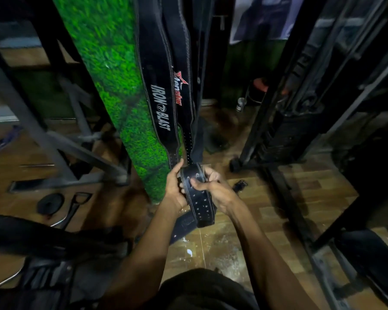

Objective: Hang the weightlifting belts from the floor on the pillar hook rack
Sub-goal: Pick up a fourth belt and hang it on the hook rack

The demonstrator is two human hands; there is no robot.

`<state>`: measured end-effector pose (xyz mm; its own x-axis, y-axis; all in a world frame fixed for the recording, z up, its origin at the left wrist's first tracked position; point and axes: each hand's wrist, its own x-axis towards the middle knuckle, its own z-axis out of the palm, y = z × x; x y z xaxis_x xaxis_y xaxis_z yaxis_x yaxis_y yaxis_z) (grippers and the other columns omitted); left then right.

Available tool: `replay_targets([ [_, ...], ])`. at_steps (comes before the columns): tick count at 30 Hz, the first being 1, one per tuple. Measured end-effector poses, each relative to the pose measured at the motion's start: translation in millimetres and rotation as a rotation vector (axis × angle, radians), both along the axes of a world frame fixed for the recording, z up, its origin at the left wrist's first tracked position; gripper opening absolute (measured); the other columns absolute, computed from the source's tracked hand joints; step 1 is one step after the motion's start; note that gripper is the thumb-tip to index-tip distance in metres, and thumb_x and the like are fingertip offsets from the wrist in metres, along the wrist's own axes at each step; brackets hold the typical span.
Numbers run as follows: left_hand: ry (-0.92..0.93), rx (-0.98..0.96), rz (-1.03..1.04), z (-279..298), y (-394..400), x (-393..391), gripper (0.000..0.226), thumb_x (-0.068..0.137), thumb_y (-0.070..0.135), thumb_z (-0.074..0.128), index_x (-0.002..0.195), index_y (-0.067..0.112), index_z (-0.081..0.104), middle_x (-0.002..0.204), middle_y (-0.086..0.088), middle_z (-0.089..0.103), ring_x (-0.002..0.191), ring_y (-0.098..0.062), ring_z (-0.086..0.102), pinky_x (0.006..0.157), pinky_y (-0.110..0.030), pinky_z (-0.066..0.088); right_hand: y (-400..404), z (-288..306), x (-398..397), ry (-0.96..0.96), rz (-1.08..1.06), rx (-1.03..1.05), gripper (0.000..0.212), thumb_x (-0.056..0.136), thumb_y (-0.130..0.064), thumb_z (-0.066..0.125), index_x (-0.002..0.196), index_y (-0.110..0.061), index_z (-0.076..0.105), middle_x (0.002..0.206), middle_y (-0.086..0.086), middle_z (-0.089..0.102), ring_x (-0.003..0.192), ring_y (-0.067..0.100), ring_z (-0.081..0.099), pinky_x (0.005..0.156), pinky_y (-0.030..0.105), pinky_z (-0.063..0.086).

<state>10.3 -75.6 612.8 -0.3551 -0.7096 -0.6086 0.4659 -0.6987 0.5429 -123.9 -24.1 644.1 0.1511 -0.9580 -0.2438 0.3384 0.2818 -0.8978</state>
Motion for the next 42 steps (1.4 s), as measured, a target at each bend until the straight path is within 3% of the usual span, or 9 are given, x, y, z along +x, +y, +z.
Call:
replay_targets([
  [3,-0.089,-0.052,0.025,10,-4,26,0.031,0.086,0.029,0.064,0.069,0.004,0.069,0.055,-0.011,0.064,0.035,-0.018,0.052,0.037,-0.022,0.04,-4,-6,5,0.054,0.155,0.026,0.036,0.086,0.011,0.07,0.121,0.007,0.061,0.102,0.023,0.075,0.078,0.023,0.076,0.074,0.033,0.064],
  [7,-0.139,-0.088,0.112,13,-6,48,0.012,0.086,0.01,0.071,0.096,0.005,0.074,0.097,-0.016,0.075,0.085,-0.028,0.071,0.099,-0.046,0.054,-10,-23,10,0.106,0.122,0.135,0.056,0.072,-0.028,0.089,0.119,-0.003,0.071,0.125,0.02,0.071,0.108,0.027,0.07,0.107,0.041,0.049],
  [13,-0.155,-0.213,0.121,5,11,76,0.038,0.067,-0.003,0.08,0.103,-0.001,0.068,0.088,-0.009,0.079,0.086,-0.021,0.075,0.096,-0.04,0.056,-22,-4,25,0.154,0.004,0.317,0.069,0.096,-0.058,0.056,0.134,-0.001,0.061,0.142,0.025,0.058,0.138,0.043,0.049,0.121,0.055,0.031],
  [16,-0.277,-0.279,0.083,0,28,87,0.042,0.059,-0.007,0.083,0.098,-0.006,0.069,0.093,-0.011,0.078,0.098,-0.026,0.069,0.11,-0.044,0.046,-30,14,52,0.128,0.056,0.361,0.063,0.081,-0.068,0.07,0.118,-0.017,0.07,0.14,0.02,0.061,0.132,0.038,0.055,0.12,0.053,0.036],
  [23,-0.3,-0.38,0.048,1,76,138,0.076,0.057,-0.005,0.092,0.119,-0.023,0.052,0.124,-0.035,0.061,0.12,-0.047,0.062,0.102,-0.048,0.054,-55,31,118,0.07,0.227,0.463,0.006,0.087,-0.001,0.07,0.093,-0.004,0.069,0.076,0.01,0.075,0.07,0.023,0.072,0.063,0.029,0.061],
  [28,-0.22,-0.229,0.194,5,112,166,0.014,0.087,0.01,0.076,0.099,0.011,0.081,0.107,-0.01,0.076,0.091,-0.023,0.074,0.08,-0.039,0.062,-40,23,151,-0.076,0.263,0.396,0.026,0.084,0.011,0.066,0.107,-0.001,0.069,0.088,0.014,0.076,0.076,0.024,0.075,0.076,0.033,0.063],
  [31,-0.129,-0.183,0.426,13,109,172,0.052,0.084,0.046,0.078,0.122,0.01,0.07,0.111,-0.008,0.066,0.092,-0.025,0.065,0.076,-0.037,0.055,-35,21,146,-0.165,0.248,0.341,0.028,0.087,0.019,0.058,0.098,-0.006,0.065,0.078,0.01,0.077,0.068,0.02,0.076,0.072,0.034,0.063],
  [38,-0.094,-0.423,0.501,51,77,174,0.056,0.081,-0.015,0.061,0.134,0.002,0.062,0.137,-0.03,0.059,0.125,-0.046,0.058,0.11,-0.059,0.045,-28,19,118,-0.299,0.291,0.327,0.044,0.072,0.028,0.052,0.097,-0.003,0.071,0.092,0.019,0.077,0.079,0.029,0.078,0.073,0.043,0.063],
  [42,-0.059,-0.493,0.393,51,101,178,0.062,0.076,-0.023,0.056,0.134,0.0,0.06,0.125,-0.027,0.067,0.109,-0.039,0.069,0.091,-0.049,0.059,-43,38,108,-0.127,0.453,0.287,0.016,0.062,0.01,0.075,0.072,-0.002,0.074,0.082,0.016,0.076,0.077,0.03,0.075,0.094,0.044,0.055],
])
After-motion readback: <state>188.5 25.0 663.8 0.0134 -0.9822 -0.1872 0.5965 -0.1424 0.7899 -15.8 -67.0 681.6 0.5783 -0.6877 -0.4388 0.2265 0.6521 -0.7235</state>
